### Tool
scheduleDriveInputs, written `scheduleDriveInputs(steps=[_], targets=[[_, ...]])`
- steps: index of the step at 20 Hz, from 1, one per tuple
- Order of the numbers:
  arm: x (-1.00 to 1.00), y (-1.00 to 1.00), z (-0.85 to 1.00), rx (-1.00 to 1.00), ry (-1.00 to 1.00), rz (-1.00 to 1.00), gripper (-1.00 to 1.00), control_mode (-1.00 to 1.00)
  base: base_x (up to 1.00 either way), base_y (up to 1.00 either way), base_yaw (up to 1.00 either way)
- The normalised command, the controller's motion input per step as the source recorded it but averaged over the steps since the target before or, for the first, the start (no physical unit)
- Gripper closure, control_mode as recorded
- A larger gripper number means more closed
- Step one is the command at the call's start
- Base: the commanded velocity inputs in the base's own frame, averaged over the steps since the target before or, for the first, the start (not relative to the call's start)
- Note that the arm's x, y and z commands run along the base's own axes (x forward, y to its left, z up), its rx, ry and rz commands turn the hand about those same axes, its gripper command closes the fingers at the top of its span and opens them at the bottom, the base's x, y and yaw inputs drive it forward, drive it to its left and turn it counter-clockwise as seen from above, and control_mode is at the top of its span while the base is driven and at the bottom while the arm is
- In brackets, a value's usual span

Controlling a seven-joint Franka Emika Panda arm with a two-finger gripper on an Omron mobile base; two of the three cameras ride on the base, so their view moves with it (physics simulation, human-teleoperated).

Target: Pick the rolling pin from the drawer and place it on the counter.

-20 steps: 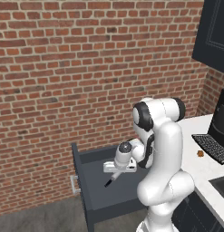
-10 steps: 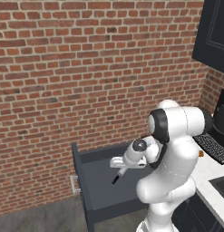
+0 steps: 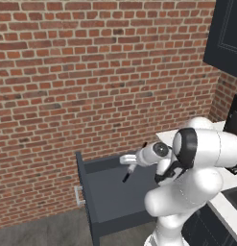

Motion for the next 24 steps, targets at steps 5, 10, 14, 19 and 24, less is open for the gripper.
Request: scheduleDriveInputs(steps=[5,10,14,19,24], targets=[[0.51,0.41,1.0,-0.19,0.03,0.0,1.0,-1.0,0.0,0.0,0.0],[0.47,0.18,1.0,-0.36,0.21,0.0,1.0,-1.0,0.0,0.0,0.0],[0.44,0.0,1.0,-0.33,0.28,0.0,1.0,-1.0,0.0,0.0,0.0],[0.39,0.0,1.0,-0.22,0.35,0.0,1.0,-1.0,0.0,0.0,0.0],[0.08,-0.31,0.68,-0.09,0.36,0.0,1.0,-1.0,0.0,0.0,0.0]])
